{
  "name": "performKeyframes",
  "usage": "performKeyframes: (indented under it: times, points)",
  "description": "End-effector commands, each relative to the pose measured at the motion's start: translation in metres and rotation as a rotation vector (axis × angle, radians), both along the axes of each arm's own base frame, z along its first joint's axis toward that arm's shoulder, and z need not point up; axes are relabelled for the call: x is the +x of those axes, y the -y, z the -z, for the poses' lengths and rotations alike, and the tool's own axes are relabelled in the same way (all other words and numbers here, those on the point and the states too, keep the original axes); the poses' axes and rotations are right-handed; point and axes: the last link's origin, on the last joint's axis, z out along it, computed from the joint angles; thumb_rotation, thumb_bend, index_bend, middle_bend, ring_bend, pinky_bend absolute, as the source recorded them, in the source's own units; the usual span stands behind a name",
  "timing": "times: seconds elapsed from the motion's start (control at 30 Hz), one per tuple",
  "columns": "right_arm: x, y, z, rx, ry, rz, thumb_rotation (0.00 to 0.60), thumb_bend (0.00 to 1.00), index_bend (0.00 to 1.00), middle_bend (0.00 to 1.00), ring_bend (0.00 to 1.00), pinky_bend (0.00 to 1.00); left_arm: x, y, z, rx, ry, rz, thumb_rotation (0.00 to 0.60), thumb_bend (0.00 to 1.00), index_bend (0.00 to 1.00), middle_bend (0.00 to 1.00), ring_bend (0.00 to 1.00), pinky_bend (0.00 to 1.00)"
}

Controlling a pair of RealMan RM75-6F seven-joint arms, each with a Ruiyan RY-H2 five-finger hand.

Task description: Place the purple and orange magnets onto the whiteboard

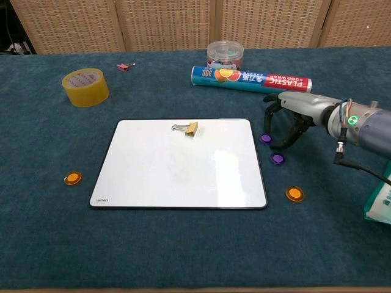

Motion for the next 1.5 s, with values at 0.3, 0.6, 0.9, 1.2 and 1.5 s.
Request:
performKeyframes:
  times: [0.3, 0.6, 0.9, 1.2, 1.5]
  points:
    - [0.000, 0.000, 0.002, 0.000, 0.003, 0.003, 0.600, 0.33, 0.52, 0.00, 0.00, 0.00, 0.000, 0.000, 0.000, 0.002, 0.002, -0.001, 0.600, 0.11, 0.00, 0.00, 0.00, 0.00]
    - [0.000, -0.001, -0.002, -0.010, 0.010, 0.001, 0.600, 0.39, 0.54, 0.00, 0.00, 0.00, 0.000, 0.000, -0.001, 0.002, 0.003, -0.001, 0.600, 0.11, 0.00, 0.00, 0.00, 0.00]
    - [0.013, -0.004, -0.011, -0.025, 0.040, -0.032, 0.600, 0.41, 0.54, 0.00, 0.00, 0.00, 0.000, 0.001, -0.001, -0.002, 0.004, 0.000, 0.600, 0.11, 0.00, 0.00, 0.00, 0.00]
    - [0.055, -0.009, -0.001, 0.007, 0.091, -0.092, 0.600, 0.42, 0.53, 0.00, 0.00, 0.00, 0.001, 0.002, -0.003, -0.003, 0.013, 0.004, 0.600, 0.11, 0.00, 0.00, 0.00, 0.00]
    - [0.095, -0.016, 0.026, 0.064, 0.111, -0.120, 0.600, 0.43, 0.53, 0.00, 0.00, 0.00, 0.000, 0.003, -0.008, 0.005, 0.033, 0.003, 0.600, 0.11, 0.00, 0.00, 0.00, 0.00]
